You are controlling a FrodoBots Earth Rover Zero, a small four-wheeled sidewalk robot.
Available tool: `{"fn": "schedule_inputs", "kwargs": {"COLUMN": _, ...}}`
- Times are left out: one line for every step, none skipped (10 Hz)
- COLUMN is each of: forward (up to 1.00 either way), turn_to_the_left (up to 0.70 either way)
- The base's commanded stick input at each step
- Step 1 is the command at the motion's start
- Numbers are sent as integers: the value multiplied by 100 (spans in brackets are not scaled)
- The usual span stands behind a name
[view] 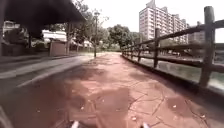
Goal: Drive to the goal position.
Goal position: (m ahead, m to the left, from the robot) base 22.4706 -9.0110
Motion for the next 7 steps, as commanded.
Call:
{"fn": "schedule_inputs", "kwargs": {"forward": 70, "turn_to_the_left": 0}}
{"fn": "schedule_inputs", "kwargs": {"forward": 70, "turn_to_the_left": 0}}
{"fn": "schedule_inputs", "kwargs": {"forward": 70, "turn_to_the_left": 0}}
{"fn": "schedule_inputs", "kwargs": {"forward": 70, "turn_to_the_left": 0}}
{"fn": "schedule_inputs", "kwargs": {"forward": 70, "turn_to_the_left": 0}}
{"fn": "schedule_inputs", "kwargs": {"forward": 70, "turn_to_the_left": 0}}
{"fn": "schedule_inputs", "kwargs": {"forward": 70, "turn_to_the_left": 0}}
